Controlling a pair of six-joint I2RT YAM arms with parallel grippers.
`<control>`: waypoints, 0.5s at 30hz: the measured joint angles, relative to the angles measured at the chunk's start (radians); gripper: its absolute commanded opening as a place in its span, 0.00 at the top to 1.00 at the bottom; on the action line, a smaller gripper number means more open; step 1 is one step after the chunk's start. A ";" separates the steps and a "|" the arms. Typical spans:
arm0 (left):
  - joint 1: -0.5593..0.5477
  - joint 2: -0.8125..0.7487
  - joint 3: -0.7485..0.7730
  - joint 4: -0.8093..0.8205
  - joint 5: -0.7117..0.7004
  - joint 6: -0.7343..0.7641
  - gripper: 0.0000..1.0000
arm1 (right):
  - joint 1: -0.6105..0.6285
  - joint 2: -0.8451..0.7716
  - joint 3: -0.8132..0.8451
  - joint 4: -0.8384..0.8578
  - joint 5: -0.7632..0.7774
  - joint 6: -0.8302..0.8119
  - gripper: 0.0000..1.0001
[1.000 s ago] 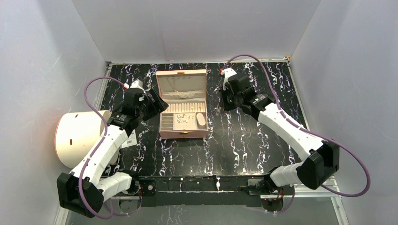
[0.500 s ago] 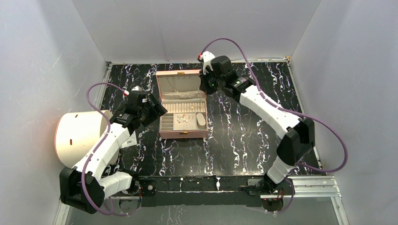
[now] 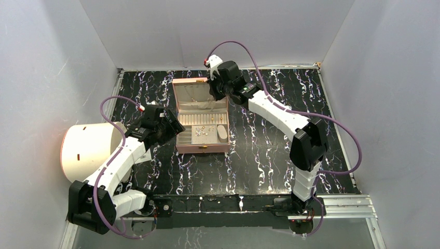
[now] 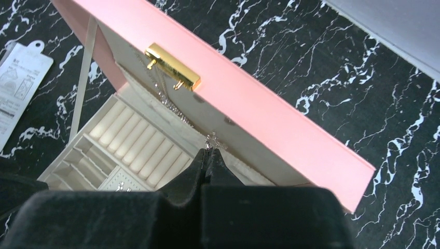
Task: Organize the mixed jewelry
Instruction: Place the jewelry in the jewelry box.
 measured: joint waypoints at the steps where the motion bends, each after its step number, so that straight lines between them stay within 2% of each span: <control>1: 0.000 0.000 0.000 0.002 -0.001 0.001 0.29 | 0.001 0.001 0.000 0.009 0.007 0.000 1.00; 9: 0.000 0.000 0.000 0.007 -0.007 0.007 0.29 | 0.005 0.001 0.000 0.111 0.072 0.006 1.00; 15: 0.000 0.000 0.000 0.007 -0.009 0.008 0.29 | 0.011 0.001 -0.003 0.124 0.108 0.026 1.00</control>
